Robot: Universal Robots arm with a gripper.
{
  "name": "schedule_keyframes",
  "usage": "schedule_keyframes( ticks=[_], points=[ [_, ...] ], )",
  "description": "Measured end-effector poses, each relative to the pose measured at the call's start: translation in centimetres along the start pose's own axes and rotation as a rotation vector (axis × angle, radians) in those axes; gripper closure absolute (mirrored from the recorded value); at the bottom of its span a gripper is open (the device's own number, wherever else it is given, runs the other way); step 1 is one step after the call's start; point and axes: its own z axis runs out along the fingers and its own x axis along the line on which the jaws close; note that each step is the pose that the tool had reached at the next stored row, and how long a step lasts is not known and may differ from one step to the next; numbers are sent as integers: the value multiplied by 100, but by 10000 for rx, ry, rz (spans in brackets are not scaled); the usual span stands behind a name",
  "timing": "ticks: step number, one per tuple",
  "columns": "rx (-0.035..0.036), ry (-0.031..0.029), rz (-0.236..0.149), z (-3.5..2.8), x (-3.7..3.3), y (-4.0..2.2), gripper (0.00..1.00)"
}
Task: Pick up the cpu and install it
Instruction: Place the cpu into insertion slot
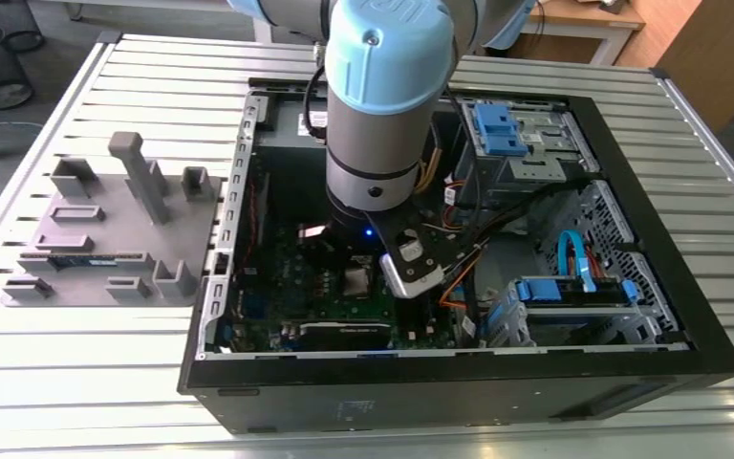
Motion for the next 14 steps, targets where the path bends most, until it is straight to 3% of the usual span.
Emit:
schedule_keyframes(
  ticks=[9, 14],
  points=[
    [0, -1, -1, -75, 0, 1, 57],
    [-2, -3, -2, -52, -1, 1, 57]
  ],
)
